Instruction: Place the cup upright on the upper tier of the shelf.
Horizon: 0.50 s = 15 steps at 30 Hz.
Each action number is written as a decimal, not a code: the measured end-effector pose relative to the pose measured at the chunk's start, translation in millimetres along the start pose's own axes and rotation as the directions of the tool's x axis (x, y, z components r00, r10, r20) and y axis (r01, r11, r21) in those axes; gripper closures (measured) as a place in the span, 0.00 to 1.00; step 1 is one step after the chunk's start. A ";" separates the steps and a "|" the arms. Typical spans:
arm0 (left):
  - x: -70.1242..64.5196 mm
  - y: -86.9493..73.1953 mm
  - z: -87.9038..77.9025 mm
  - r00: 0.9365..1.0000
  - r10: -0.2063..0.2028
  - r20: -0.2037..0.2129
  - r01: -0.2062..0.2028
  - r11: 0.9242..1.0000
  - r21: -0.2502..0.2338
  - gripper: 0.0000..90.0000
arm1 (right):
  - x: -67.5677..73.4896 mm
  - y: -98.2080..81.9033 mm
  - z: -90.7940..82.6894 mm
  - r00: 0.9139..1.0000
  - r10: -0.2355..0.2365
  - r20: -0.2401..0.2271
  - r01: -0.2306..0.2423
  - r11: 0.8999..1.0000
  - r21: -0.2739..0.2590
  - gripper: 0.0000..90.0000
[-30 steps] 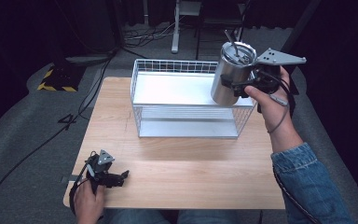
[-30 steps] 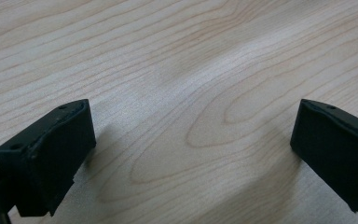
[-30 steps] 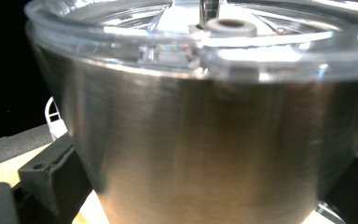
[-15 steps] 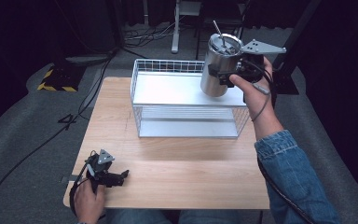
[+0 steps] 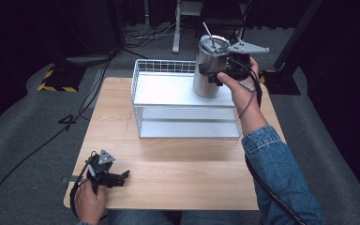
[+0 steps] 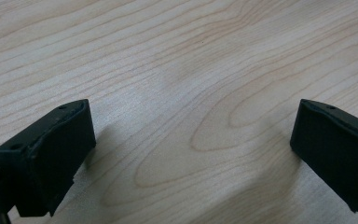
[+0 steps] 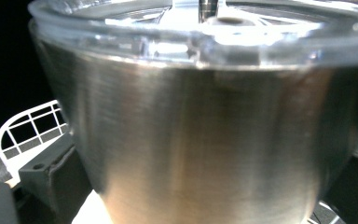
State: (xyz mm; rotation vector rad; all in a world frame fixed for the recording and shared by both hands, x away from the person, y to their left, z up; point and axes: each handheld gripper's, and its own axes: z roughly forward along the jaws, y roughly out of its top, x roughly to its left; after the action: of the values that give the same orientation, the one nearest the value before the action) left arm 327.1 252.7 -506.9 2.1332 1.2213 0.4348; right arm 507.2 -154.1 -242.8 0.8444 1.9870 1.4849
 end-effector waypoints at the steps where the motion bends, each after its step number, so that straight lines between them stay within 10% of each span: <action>1: 0.0 0.0 0.0 1.000 0.000 0.000 0.000 1.000 0.000 0.00 | 0.4 -0.2 1.8 1.000 0.002 0.002 -0.002 1.000 0.001 0.04; 15: 0.0 0.0 0.0 1.000 0.000 0.000 0.000 1.000 0.000 0.00 | 2.6 -7.8 16.6 1.000 0.005 0.006 -0.006 0.999 0.035 0.04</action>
State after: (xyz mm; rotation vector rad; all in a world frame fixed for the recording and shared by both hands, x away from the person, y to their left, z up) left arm 327.1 252.7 -506.9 2.1330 1.2215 0.4348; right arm 516.0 -143.1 -254.9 0.8681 2.0133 1.4534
